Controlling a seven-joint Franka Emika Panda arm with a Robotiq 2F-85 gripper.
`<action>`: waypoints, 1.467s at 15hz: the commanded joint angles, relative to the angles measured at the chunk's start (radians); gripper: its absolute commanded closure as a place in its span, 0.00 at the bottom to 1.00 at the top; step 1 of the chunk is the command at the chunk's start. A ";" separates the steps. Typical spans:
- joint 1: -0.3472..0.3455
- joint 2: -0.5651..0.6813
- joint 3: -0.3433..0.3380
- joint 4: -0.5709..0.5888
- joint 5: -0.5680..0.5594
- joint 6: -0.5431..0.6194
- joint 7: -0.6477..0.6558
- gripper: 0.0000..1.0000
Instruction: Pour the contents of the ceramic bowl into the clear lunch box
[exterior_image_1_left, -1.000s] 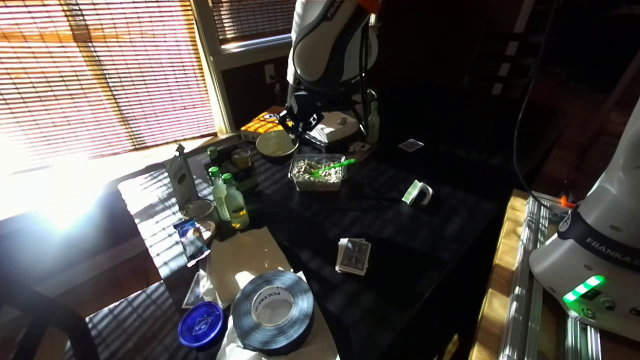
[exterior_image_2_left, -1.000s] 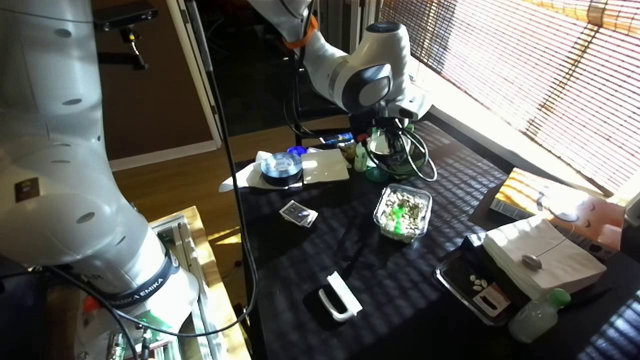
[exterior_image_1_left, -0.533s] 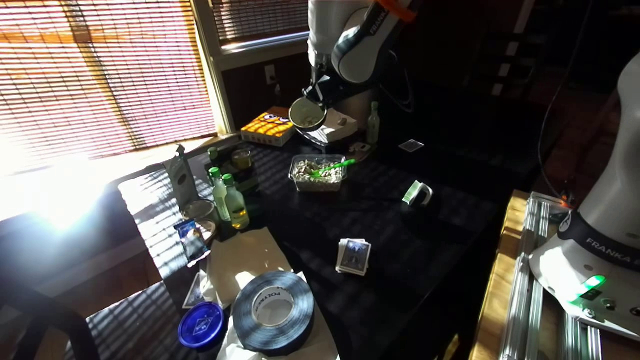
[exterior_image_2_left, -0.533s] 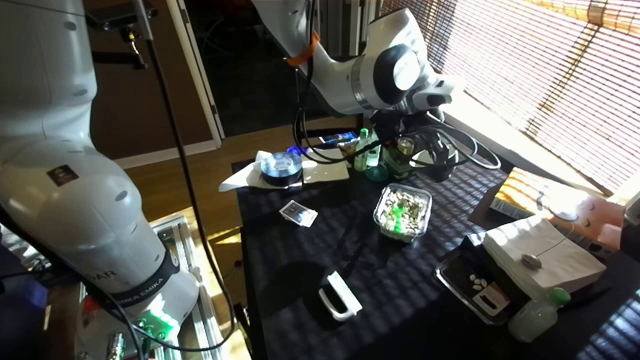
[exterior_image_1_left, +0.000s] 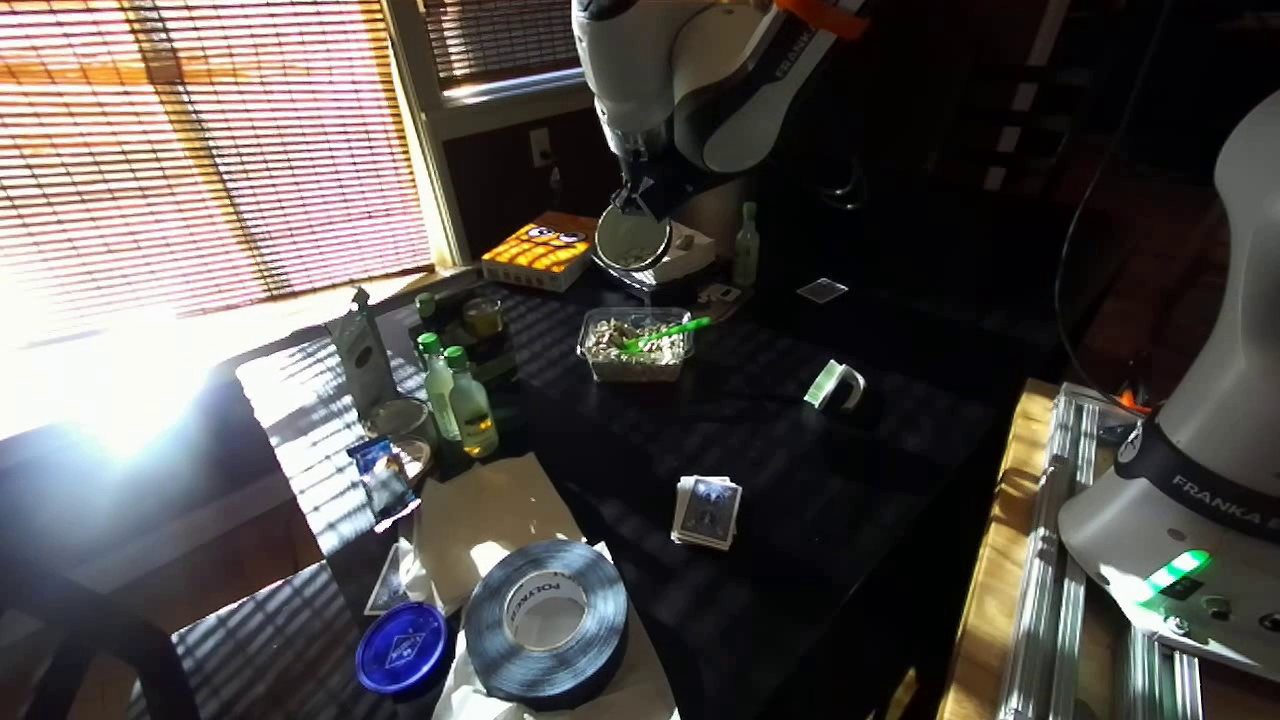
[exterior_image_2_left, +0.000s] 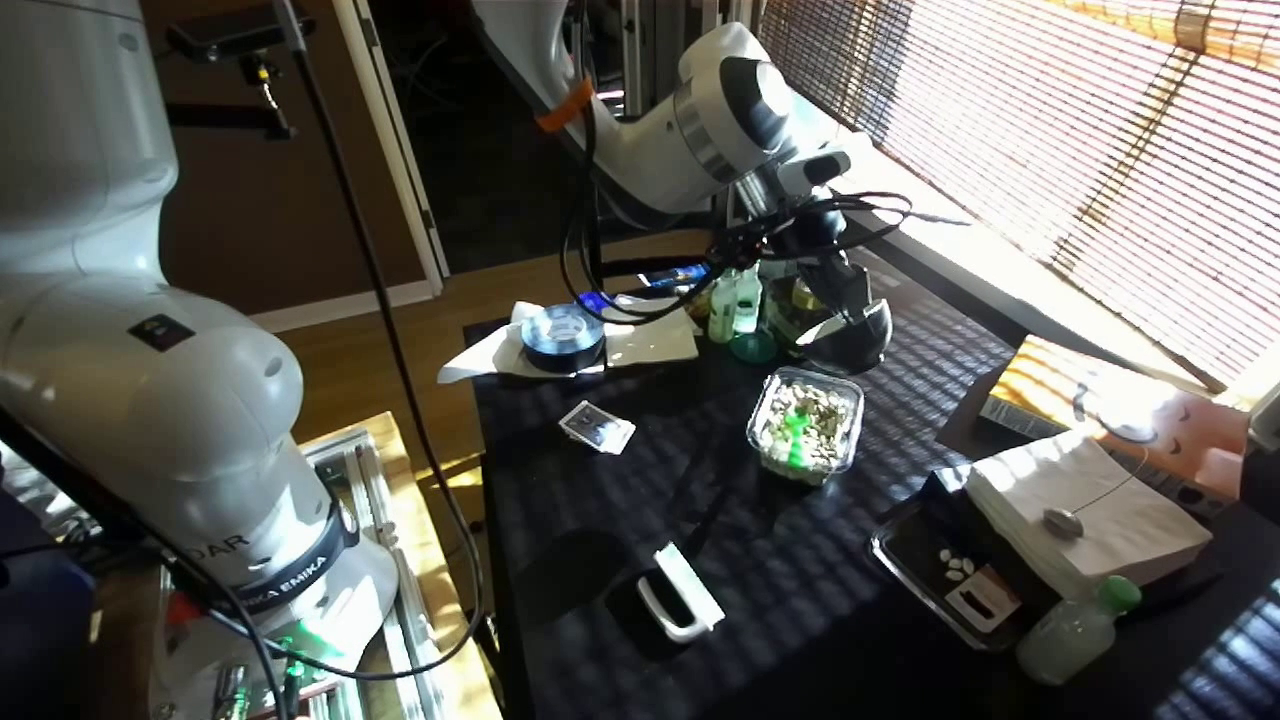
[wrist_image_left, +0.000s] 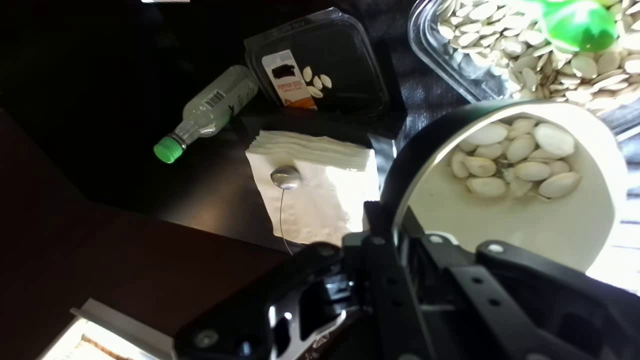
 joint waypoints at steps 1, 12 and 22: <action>-0.143 -0.035 0.152 0.007 -0.065 -0.035 0.032 0.98; -0.319 0.083 0.576 0.060 -0.535 -0.638 0.329 0.98; -0.370 0.297 0.688 0.214 -0.726 -0.915 0.397 0.98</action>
